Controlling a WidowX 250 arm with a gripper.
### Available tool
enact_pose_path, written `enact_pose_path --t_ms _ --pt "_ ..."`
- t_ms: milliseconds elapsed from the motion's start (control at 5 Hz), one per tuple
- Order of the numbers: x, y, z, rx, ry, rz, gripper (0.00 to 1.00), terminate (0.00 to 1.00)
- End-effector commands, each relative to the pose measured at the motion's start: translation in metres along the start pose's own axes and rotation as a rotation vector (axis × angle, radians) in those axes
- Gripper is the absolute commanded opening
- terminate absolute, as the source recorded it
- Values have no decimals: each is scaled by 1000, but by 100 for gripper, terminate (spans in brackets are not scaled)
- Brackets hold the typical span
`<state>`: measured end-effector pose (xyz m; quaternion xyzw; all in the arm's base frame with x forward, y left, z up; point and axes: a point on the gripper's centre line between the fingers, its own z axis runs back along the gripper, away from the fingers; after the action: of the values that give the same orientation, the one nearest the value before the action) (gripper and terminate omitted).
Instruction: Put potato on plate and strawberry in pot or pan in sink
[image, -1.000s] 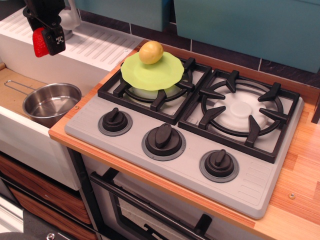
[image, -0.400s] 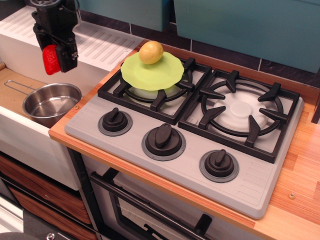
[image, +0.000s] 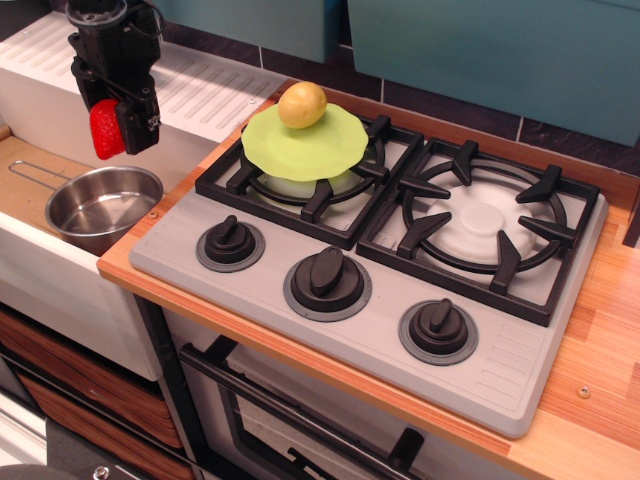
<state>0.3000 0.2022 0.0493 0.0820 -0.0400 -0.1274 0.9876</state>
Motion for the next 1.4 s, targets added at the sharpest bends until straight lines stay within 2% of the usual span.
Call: enact_pose_path --t_ms 0,400,800,1200 --pt "7 6 42 60 -55 4 100 0" --pt "2 0 49 68 -47 3 100 0" --pt "-8 4 67 65 -10 -23 100 0" --pt "-7 3 68 69 -11 -31 100 0"
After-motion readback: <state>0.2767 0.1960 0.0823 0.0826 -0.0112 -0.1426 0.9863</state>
